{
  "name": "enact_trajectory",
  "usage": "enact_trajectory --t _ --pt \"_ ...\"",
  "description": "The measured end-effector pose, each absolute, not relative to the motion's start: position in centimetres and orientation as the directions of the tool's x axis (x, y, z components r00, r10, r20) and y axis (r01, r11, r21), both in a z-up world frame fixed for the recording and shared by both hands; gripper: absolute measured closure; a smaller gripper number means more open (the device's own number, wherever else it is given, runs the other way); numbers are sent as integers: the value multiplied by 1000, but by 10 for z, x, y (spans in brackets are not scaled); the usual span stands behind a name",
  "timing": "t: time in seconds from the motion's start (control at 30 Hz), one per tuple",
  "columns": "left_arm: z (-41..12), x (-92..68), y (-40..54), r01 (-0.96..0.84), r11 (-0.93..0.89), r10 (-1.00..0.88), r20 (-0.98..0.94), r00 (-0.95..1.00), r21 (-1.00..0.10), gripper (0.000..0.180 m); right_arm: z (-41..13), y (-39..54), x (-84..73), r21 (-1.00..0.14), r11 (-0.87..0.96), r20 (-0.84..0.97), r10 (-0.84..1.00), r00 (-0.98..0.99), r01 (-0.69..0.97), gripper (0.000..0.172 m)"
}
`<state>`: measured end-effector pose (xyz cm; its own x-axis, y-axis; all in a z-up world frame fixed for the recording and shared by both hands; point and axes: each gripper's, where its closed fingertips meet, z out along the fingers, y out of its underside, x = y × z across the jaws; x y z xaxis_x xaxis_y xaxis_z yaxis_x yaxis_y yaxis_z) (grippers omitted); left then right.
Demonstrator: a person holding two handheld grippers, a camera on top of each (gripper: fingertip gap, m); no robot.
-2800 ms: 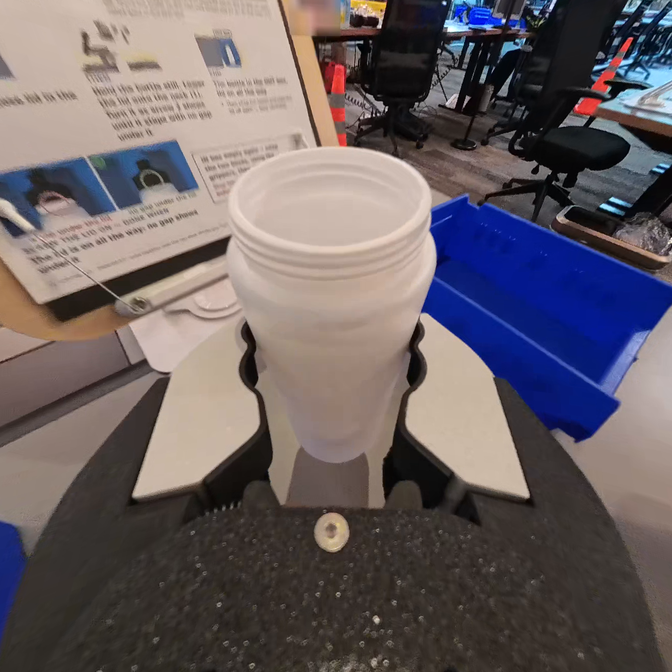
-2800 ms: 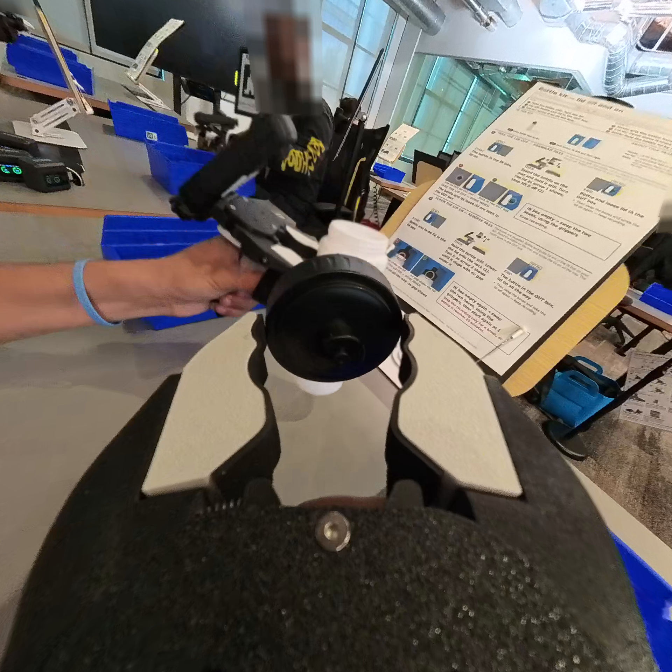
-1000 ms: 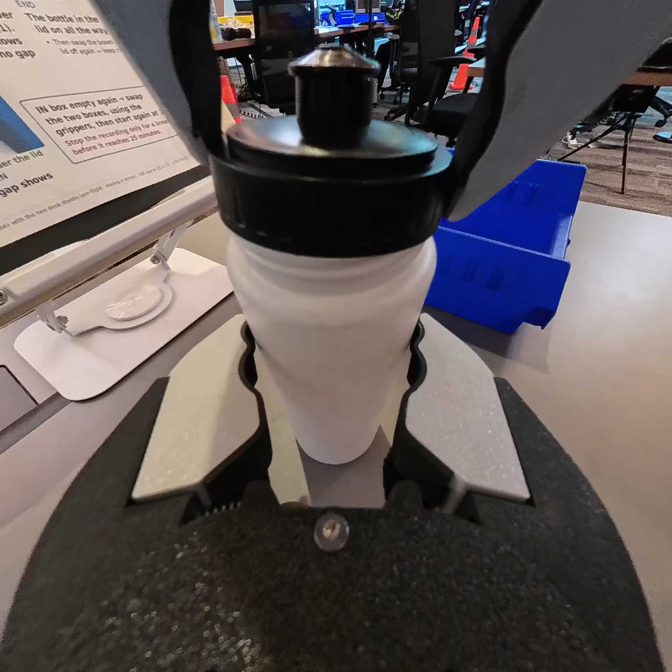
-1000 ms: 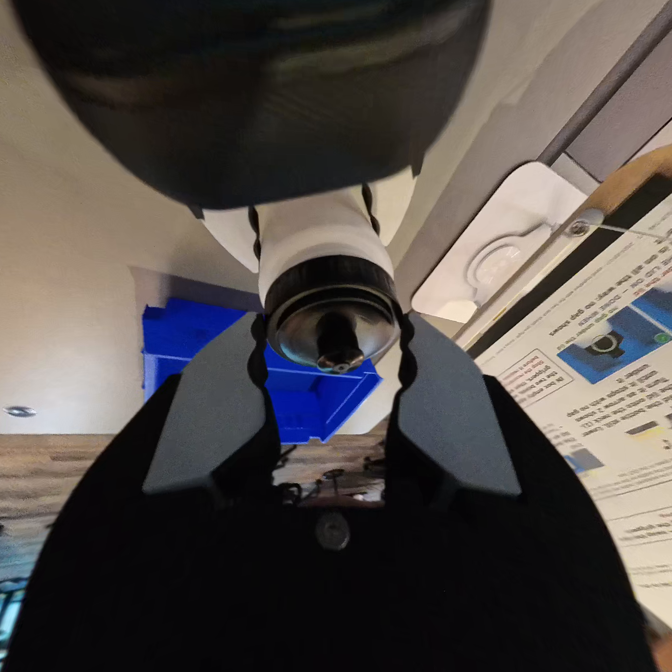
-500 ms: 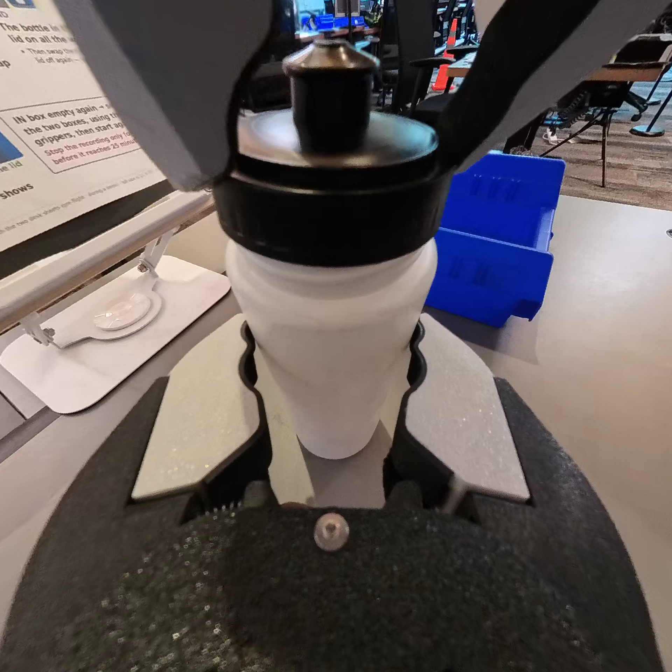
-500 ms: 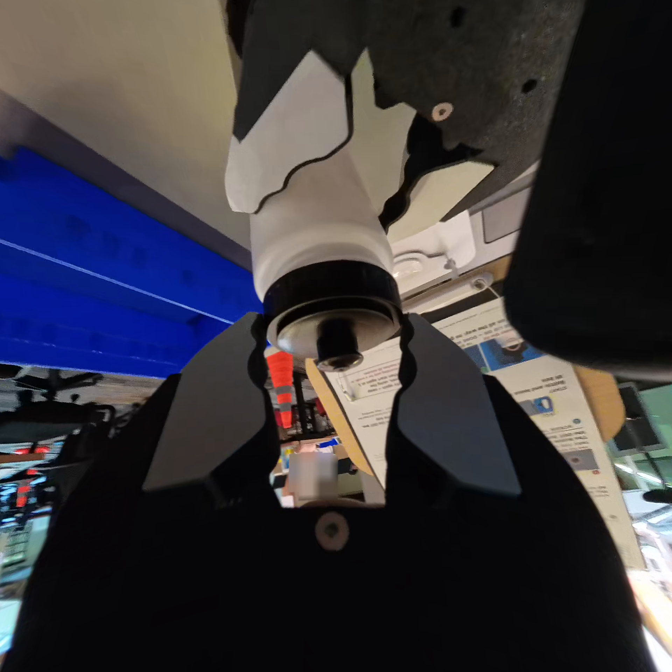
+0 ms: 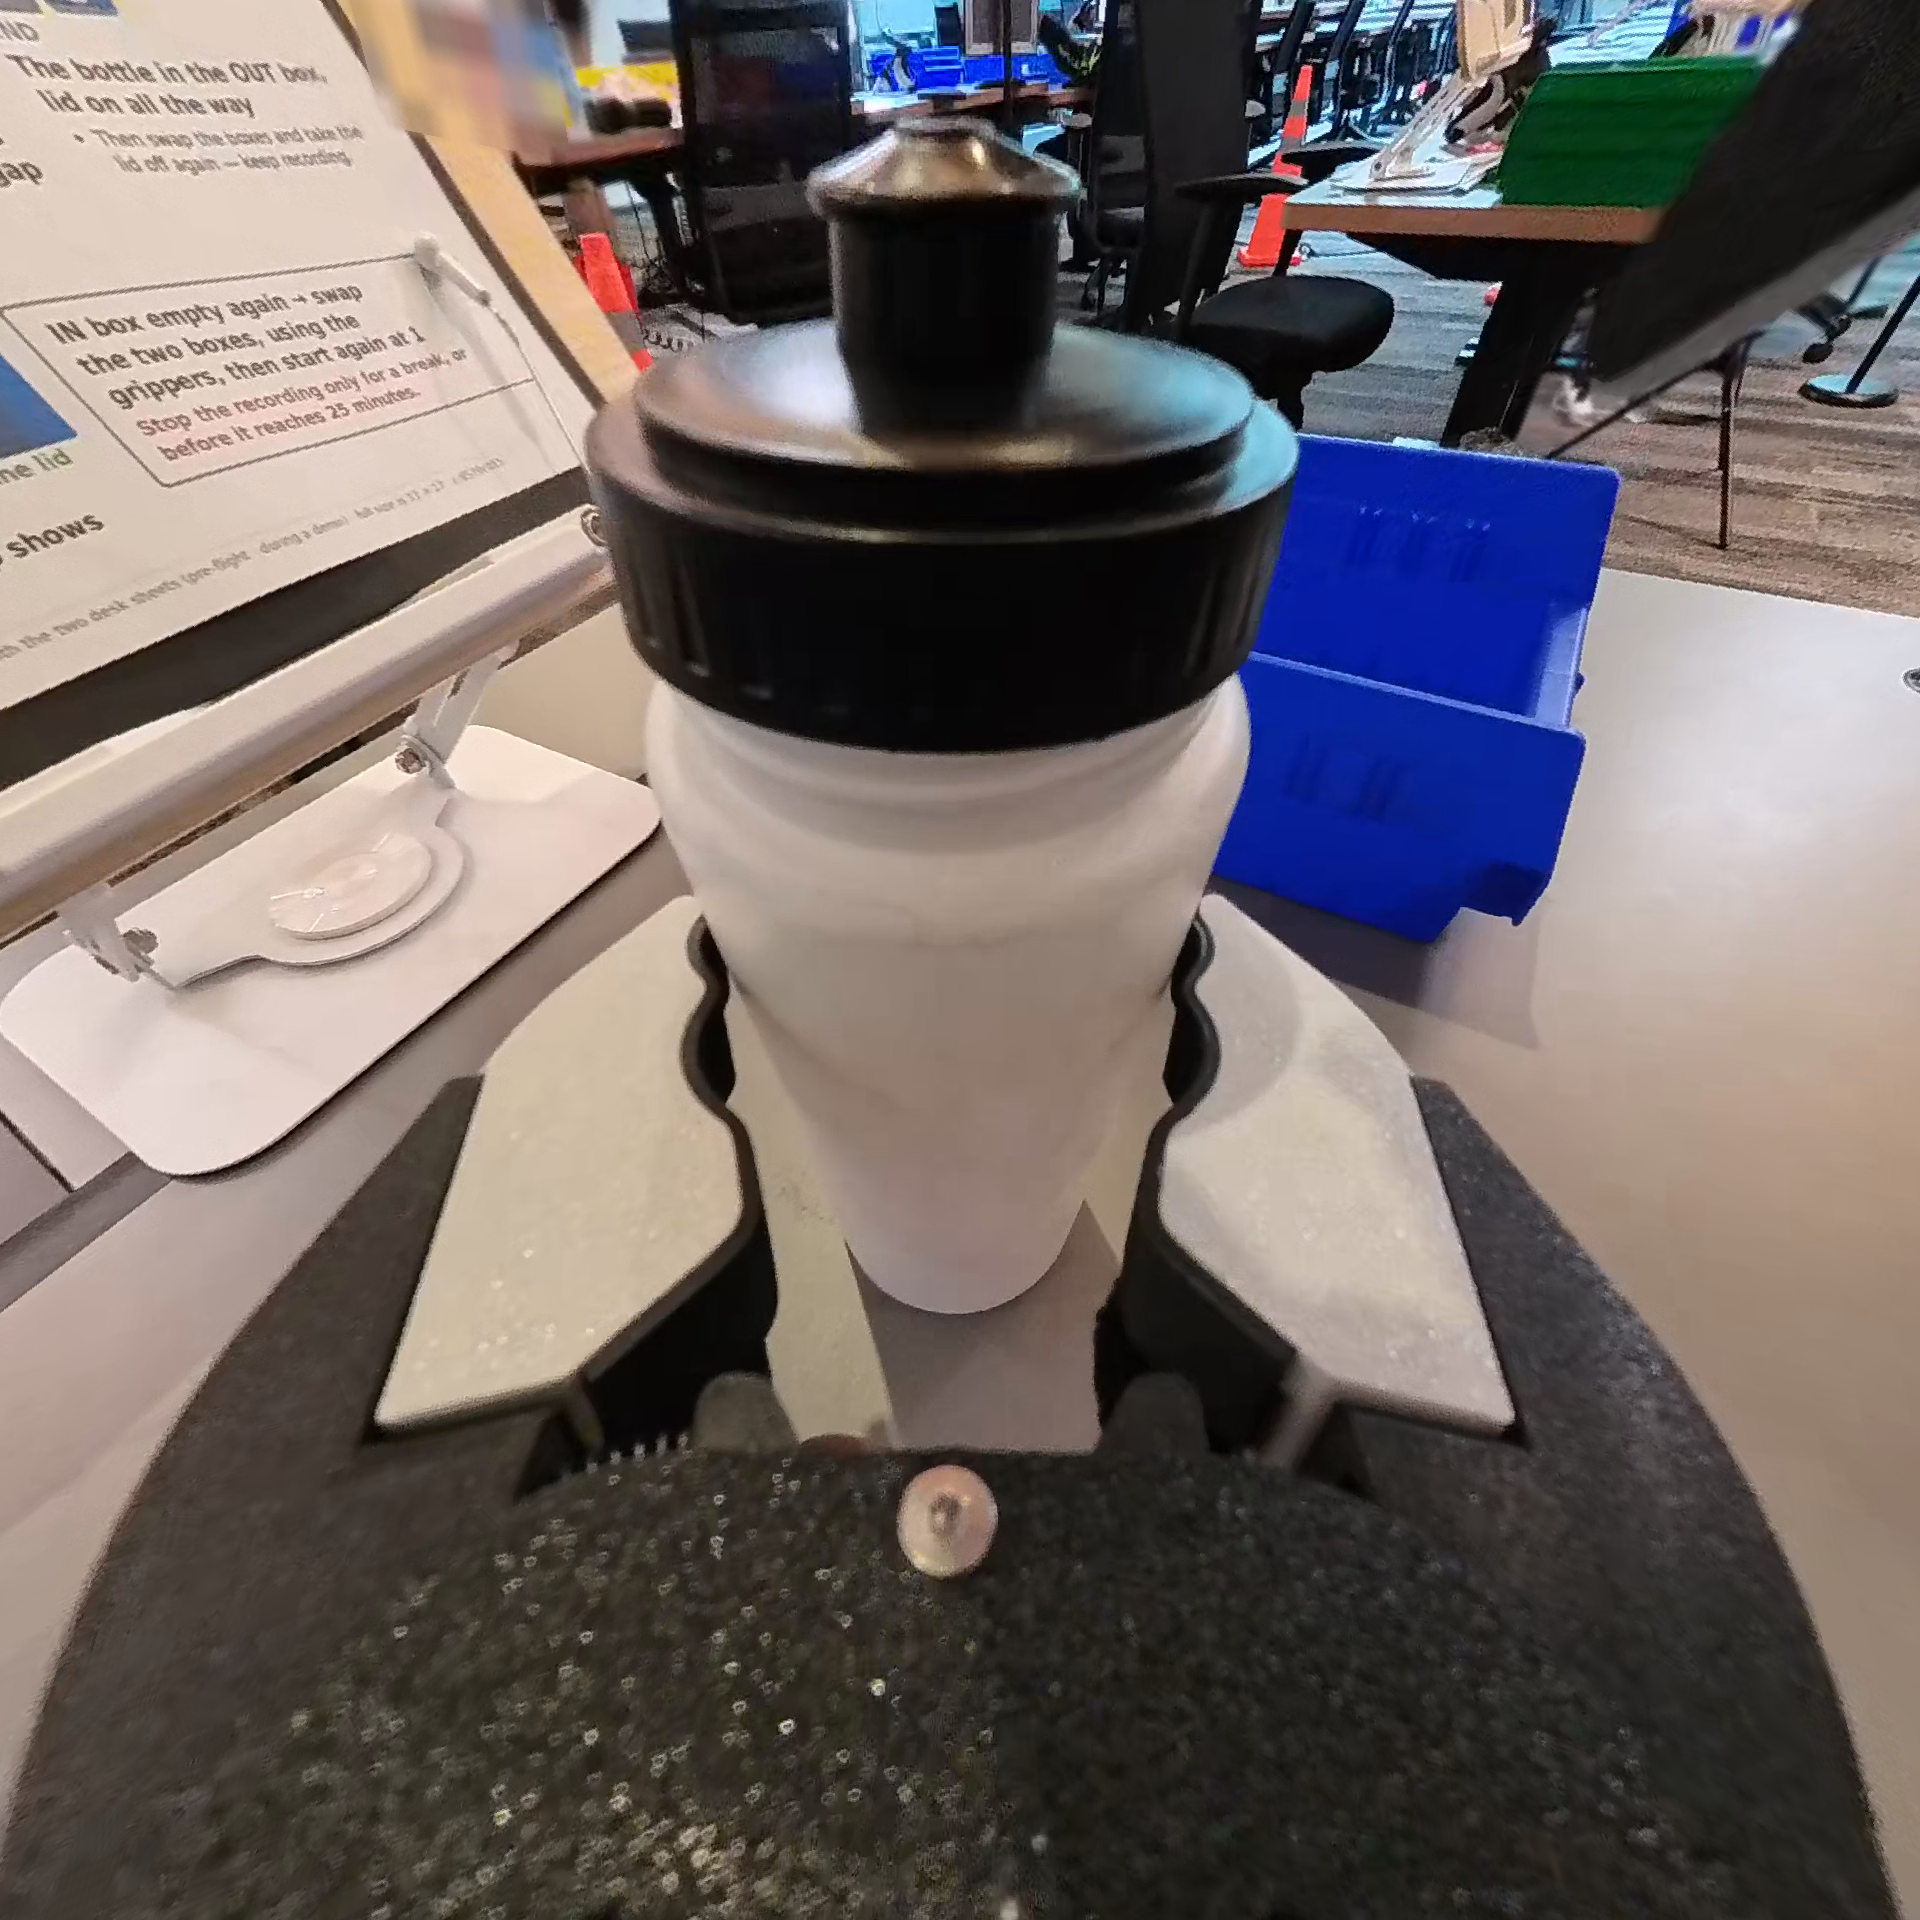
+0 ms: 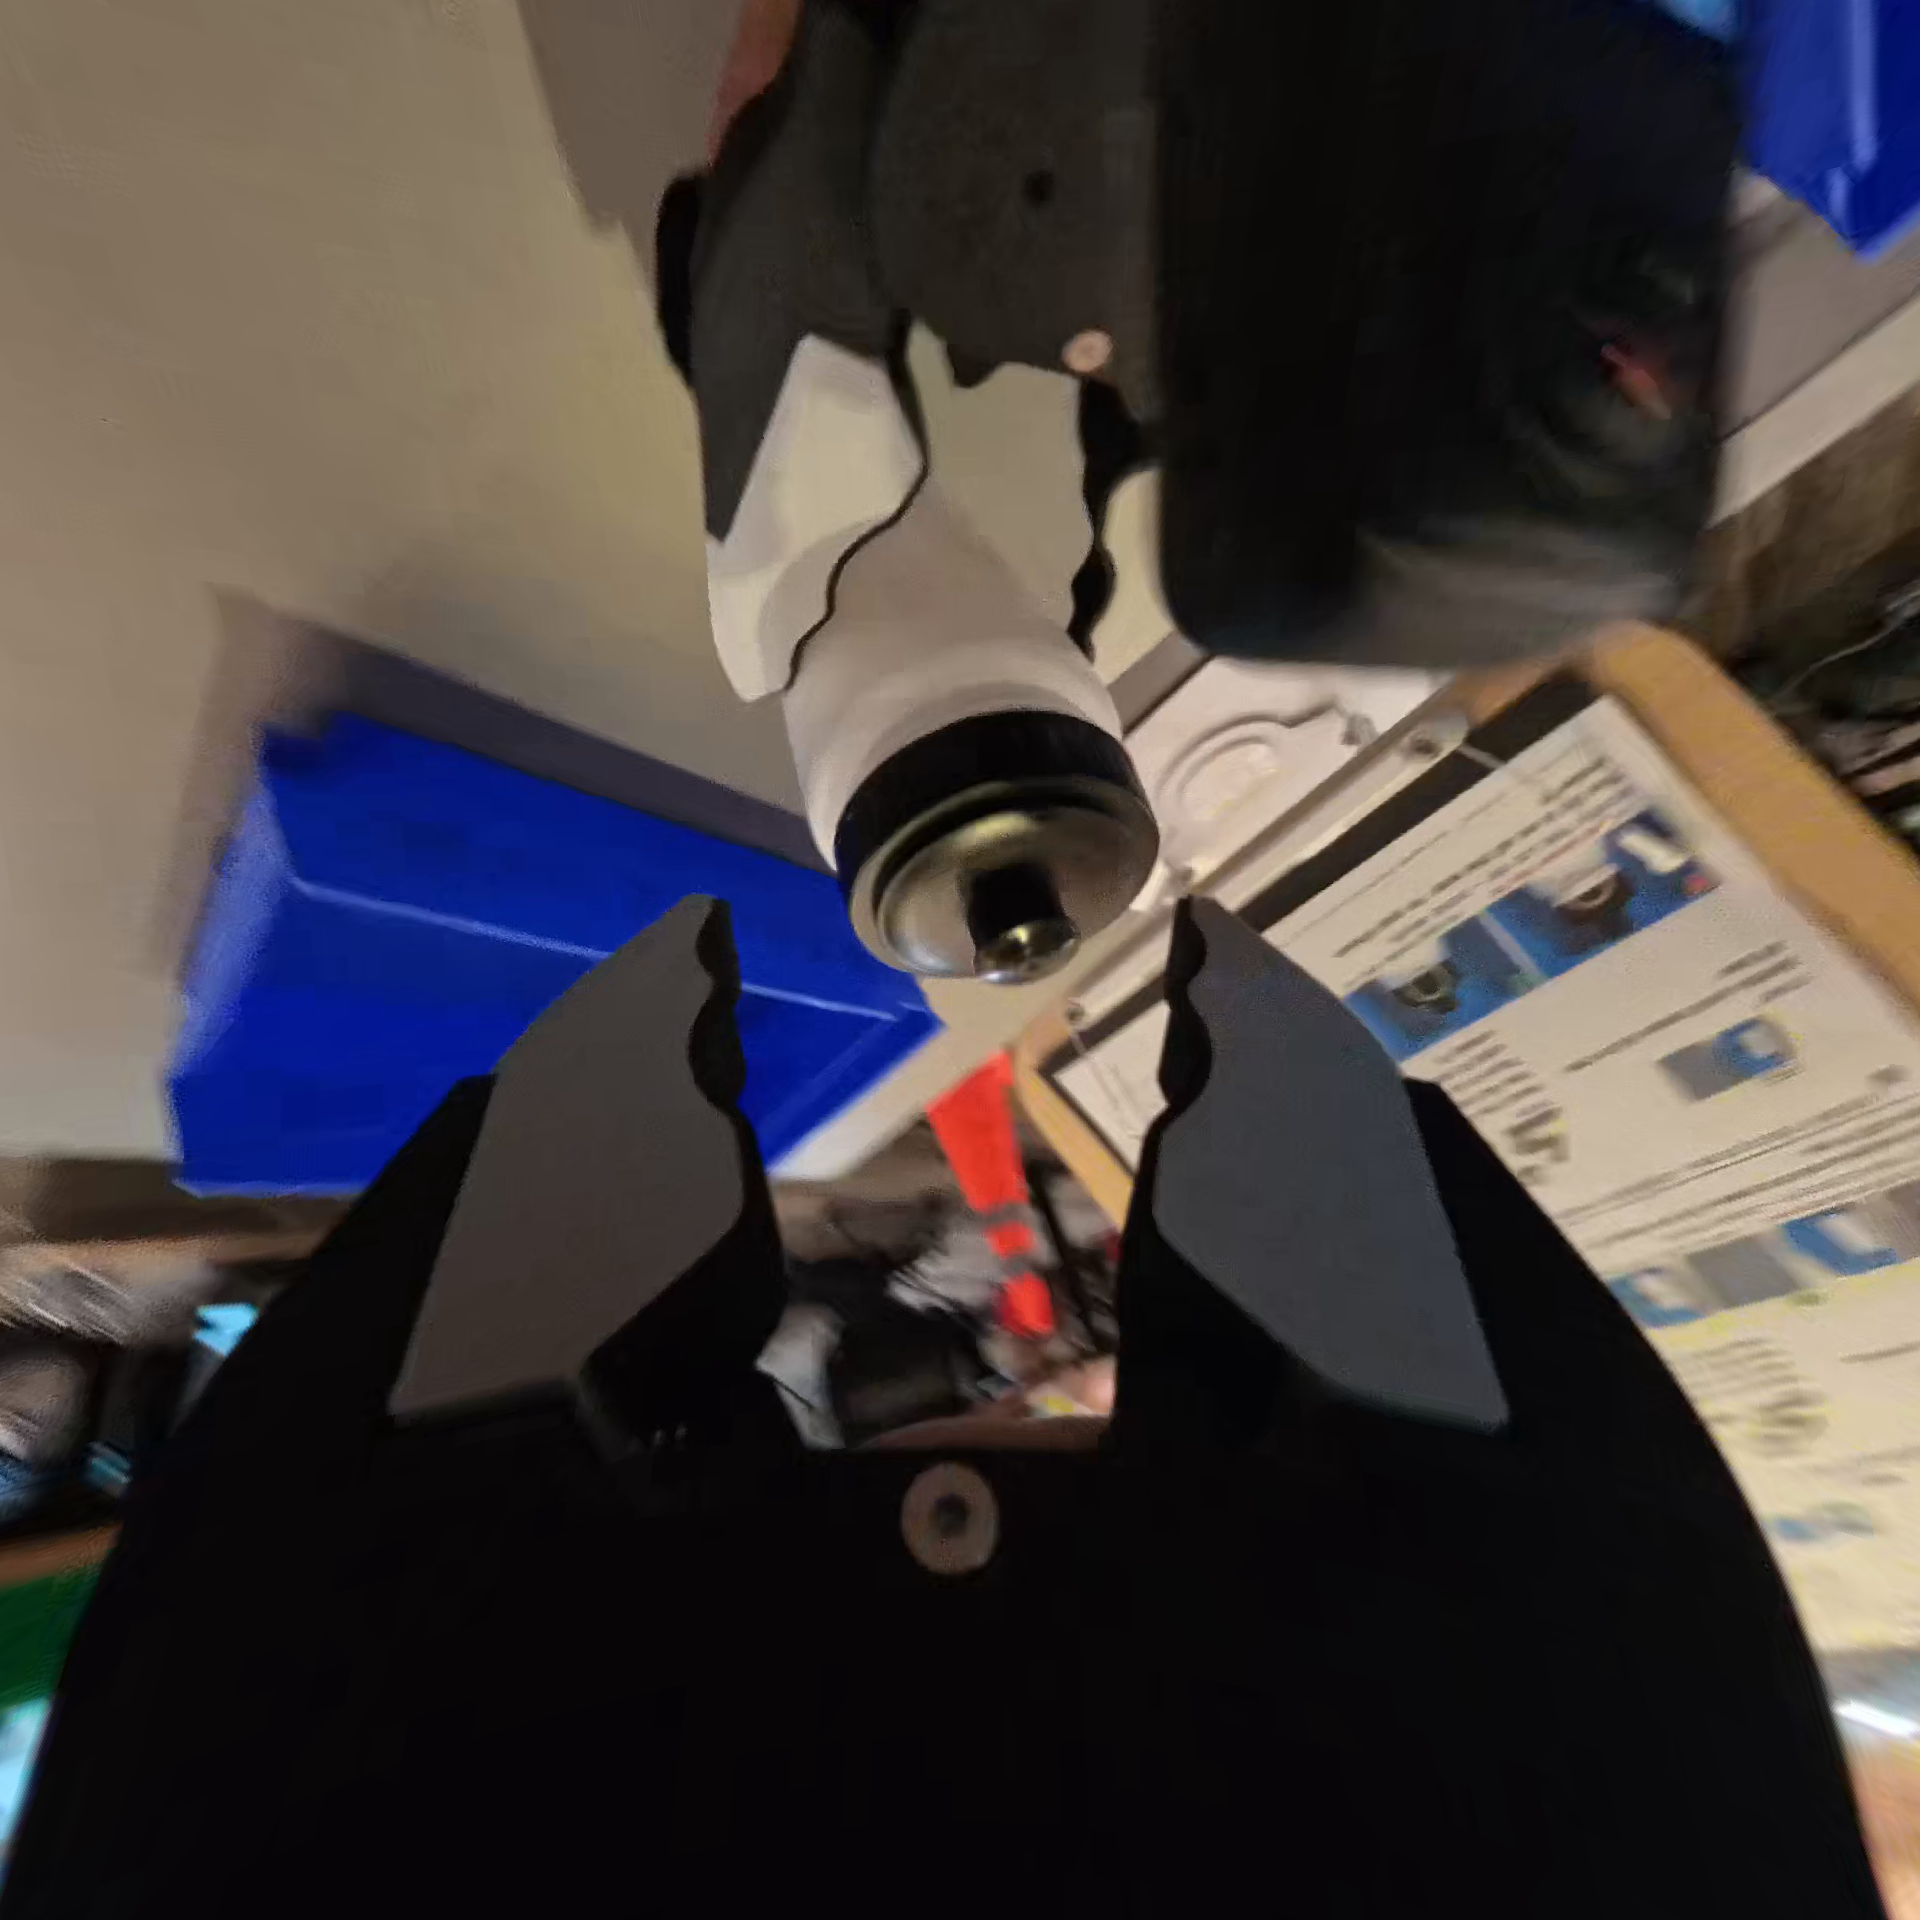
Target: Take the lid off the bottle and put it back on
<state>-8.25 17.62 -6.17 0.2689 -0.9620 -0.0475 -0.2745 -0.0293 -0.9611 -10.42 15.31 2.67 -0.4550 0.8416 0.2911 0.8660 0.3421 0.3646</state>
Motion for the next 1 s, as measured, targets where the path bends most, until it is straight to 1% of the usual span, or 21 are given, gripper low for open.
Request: enact_trajectory --t 0.07,0.13,0.17,0.2,0.23,0.27,0.3,0.33,0.37,0.43,0.47,0.5,0.6,0.77,0.8,0.83,0.9,1.0 --pt "-62 -83 176 -272 -29 -962 -48 270 -962 99 38 153 -108 173 214 301 918 -259 961 95" --pt "-62 -82 176 -270 -28 -961 -49 273 -963 99 49 158 -114 -93 72 287 957 -43 993 94" --pt "-61 -82 176 -270 -27 -960 -50 274 -963 99 57 163 -117 -253 4 274 959 68 968 93" --pt "-61 -82 176 -270 -27 -960 -50 275 -962 99 65 168 -118 -416 -58 249 953 175 908 92" --pt "-61 -82 176 -269 -28 -960 -50 276 -963 99 73 175 -117 -575 -114 217 933 286 810 89" --pt "-61 -82 177 -268 -28 -960 -49 277 -963 99 80 181 -114 -718 -166 160 906 392 676 90" --pt "-61 -82 177 -266 -29 -960 -47 278 -964 99 81 184 -105 -813 -215 86 875 476 542 94" --pt "-61 -82 177 -265 -30 -960 -47 278 -964 99 75 186 -95 -863 -262 14 842 539 433 90" --pt "-61 -81 177 -265 -29 -960 -47 277 -964 99 64 187 -87 -879 -295 -25 814 581 375 83" --pt "-61 -81 176 -264 -27 -960 -49 277 -964 99 45 184 -78 -888 -320 -41 772 634 332 85" --pt "-61 -80 176 -264 -26 -960 -50 276 -964 99 38 181 -77 -877 -331 -37 768 639 347 86" --pt "-62 -80 176 -264 -25 -960 -51 276 -964 99 32 178 -78 -852 -343 -15 771 636 396 85" --pt "-62 -80 176 -268 -23 -960 -53 275 -963 99 29 175 -76 -718 -333 135 795 591 611 87" --pt "-62 -80 175 -278 -21 -960 -59 275 -960 99 12 174 -78 -425 -386 197 844 500 819 83" --pt "-62 -80 175 -281 -21 -959 -60 277 -960 99 8 175 -79 -391 -392 188 852 489 833 82" --pt "-62 -80 175 -281 -23 -958 -59 280 -959 99 5 173 -84 -379 -399 155 862 483 835 86" --pt "-62 -81 176 -279 -30 -958 -52 283 -960 99 5 168 -93 -373 -419 71 877 476 828 104" --pt "-62 -81 176 -284 -29 -959 -53 277 -958 99 5 168 -93 -315 -395 63 898 435 863 105"
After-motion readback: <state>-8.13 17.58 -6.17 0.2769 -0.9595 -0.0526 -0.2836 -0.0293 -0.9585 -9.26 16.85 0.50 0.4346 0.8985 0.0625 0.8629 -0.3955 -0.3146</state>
